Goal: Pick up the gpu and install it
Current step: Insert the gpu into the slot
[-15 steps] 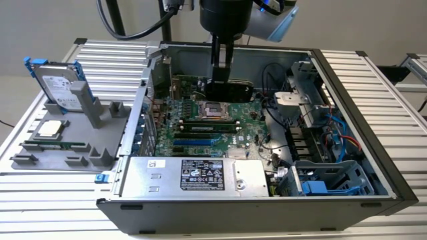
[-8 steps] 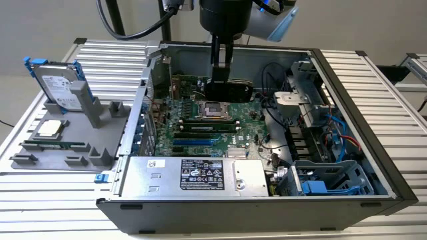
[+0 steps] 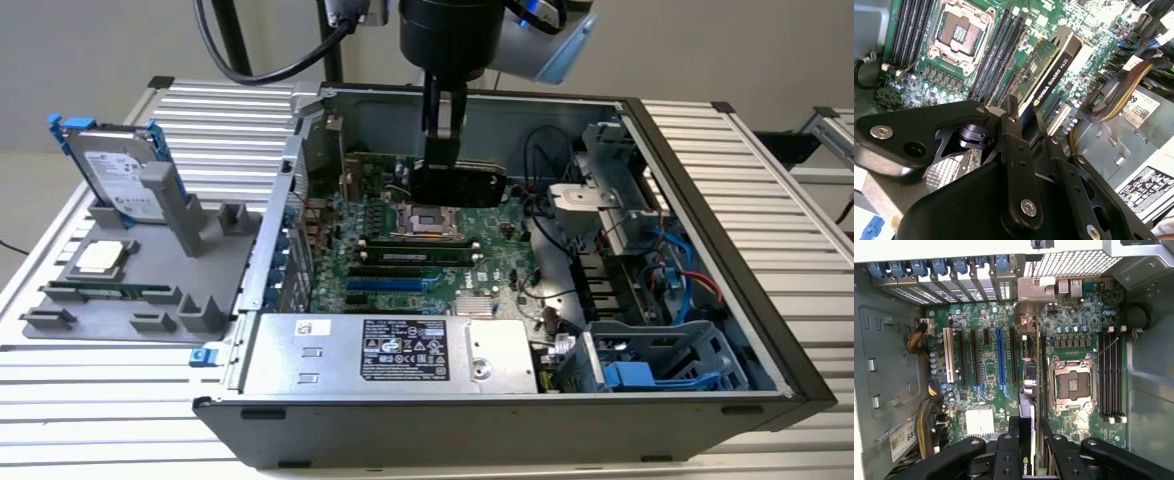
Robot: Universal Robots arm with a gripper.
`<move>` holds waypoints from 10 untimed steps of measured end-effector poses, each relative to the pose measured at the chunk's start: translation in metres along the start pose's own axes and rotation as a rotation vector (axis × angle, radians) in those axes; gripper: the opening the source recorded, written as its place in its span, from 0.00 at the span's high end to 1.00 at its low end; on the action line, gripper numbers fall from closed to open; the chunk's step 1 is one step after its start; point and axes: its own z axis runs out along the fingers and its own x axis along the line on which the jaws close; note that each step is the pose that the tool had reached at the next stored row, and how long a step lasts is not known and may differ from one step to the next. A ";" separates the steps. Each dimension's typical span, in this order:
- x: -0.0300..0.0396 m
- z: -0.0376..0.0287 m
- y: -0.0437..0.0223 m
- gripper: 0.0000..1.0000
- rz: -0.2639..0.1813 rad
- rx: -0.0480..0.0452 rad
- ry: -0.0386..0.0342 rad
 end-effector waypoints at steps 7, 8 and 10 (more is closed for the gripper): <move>0.0001 0.0018 0.0001 1.00 0.000 0.0001 0.0016; 0.0000 0.0021 0.0001 1.00 0.000 0.0002 0.0015; 0.0000 0.0027 0.0001 1.00 0.000 0.0003 0.0014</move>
